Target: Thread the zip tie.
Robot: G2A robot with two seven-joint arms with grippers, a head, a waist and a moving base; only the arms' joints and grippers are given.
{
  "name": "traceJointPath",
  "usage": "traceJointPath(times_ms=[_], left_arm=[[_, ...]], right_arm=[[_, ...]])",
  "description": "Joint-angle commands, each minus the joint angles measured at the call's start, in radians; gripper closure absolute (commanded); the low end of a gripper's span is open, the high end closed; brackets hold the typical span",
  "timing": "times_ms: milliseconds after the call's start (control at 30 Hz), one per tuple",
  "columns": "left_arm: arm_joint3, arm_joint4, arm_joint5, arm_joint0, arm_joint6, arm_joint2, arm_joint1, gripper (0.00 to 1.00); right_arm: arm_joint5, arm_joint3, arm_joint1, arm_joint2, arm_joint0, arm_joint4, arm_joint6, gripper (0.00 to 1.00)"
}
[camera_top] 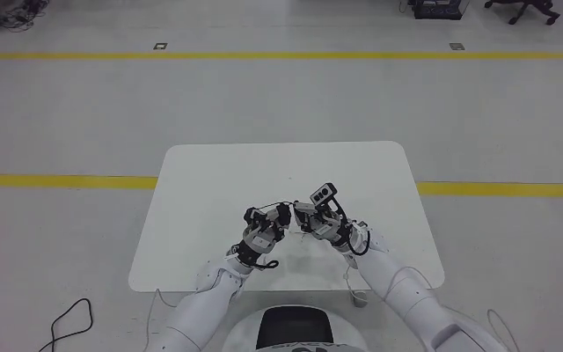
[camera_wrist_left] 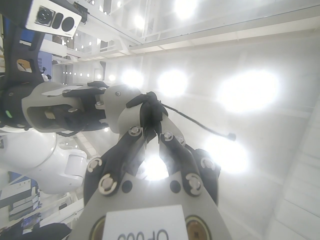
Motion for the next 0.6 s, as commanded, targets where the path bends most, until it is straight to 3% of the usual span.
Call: traceJointPath(times_ms=[0, 567], left_arm=[[0.001, -0.001, 0.000, -0.001, 0.000, 0.000, 0.000, 1.00], [0.003, -0.007, 0.000, -0.003, -0.003, -0.002, 0.001, 1.00]], right_arm=[[0.002, 0.003, 0.000, -0.001, 0.002, 0.000, 0.000, 1.00], [0.012, 0.033, -0.001, 0.000, 0.010, -0.017, 0.000, 1.00]])
